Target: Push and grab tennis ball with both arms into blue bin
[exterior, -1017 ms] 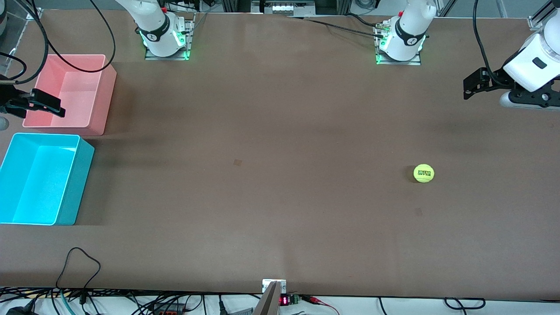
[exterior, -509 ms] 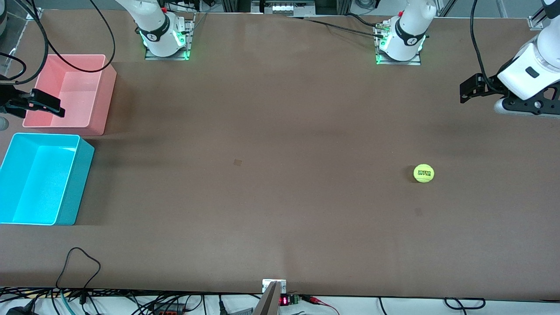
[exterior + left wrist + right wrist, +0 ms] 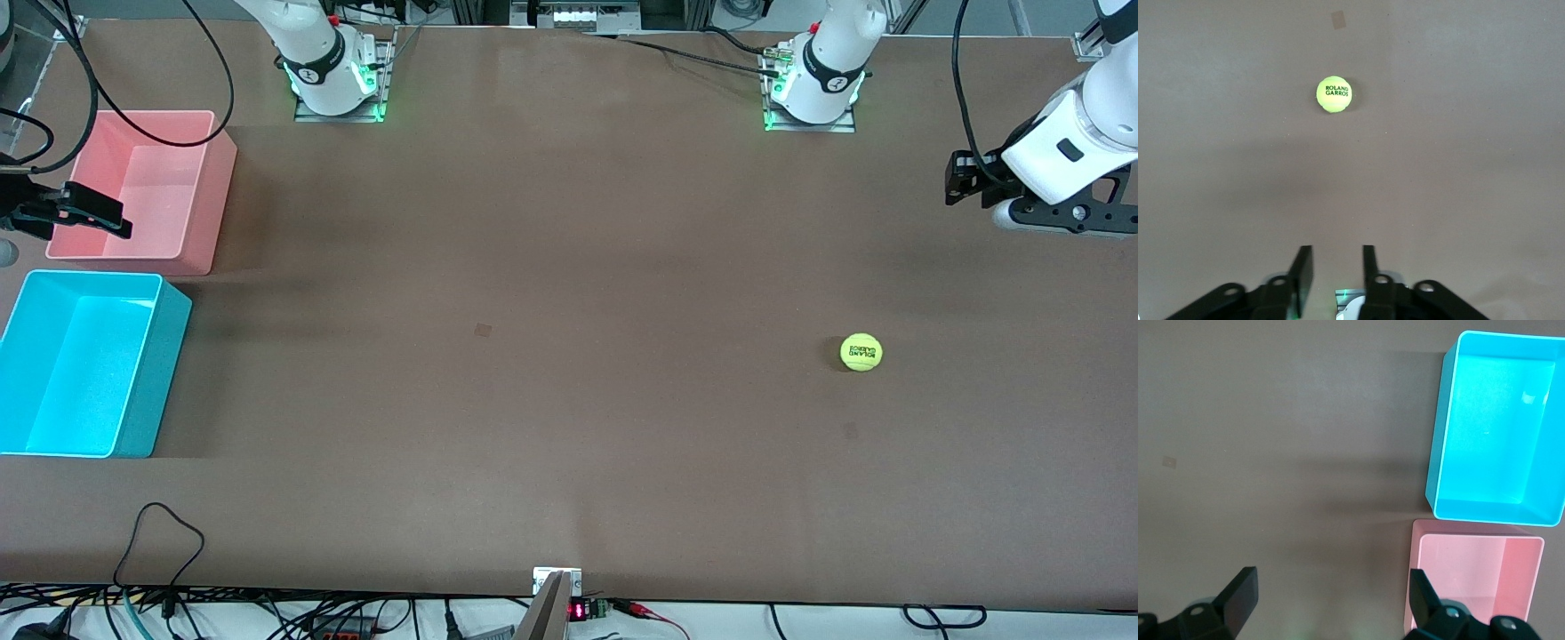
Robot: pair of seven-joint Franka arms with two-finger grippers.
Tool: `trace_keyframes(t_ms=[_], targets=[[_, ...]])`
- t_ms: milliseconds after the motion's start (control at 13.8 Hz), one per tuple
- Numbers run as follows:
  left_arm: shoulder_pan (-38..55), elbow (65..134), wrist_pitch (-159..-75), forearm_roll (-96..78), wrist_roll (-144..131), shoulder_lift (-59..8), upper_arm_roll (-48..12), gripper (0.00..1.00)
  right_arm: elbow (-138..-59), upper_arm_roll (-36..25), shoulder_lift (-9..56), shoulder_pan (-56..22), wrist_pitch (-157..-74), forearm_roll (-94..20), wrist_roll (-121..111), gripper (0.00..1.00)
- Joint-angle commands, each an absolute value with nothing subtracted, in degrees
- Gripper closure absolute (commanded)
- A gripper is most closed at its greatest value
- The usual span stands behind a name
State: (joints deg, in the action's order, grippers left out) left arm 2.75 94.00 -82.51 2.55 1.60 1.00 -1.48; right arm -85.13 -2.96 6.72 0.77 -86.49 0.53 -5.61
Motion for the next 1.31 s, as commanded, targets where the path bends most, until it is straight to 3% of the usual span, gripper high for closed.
trace_keyframes(t_ms=[0, 654, 1235], targets=[[2.29, 91.93, -80.86, 1.85, 3.08, 0.09, -1.58, 0.99, -85.52, -2.55, 7.2, 1.49, -86.49, 0.53, -5.54, 0.0], [1.76, 92.72, -78.3, 8.17, 19.56, -7.02, -1.67, 1.0, -85.69, -2.37, 9.84, 0.88, -86.31, 2.45, -6.24, 0.0], [-3.16, 97.29, -93.5, 11.86, 59.99, -13.01, -1.5, 1.0, -85.78, -2.2, 10.9, -1.23, -84.29, 3.87, -5.98, 0.0]])
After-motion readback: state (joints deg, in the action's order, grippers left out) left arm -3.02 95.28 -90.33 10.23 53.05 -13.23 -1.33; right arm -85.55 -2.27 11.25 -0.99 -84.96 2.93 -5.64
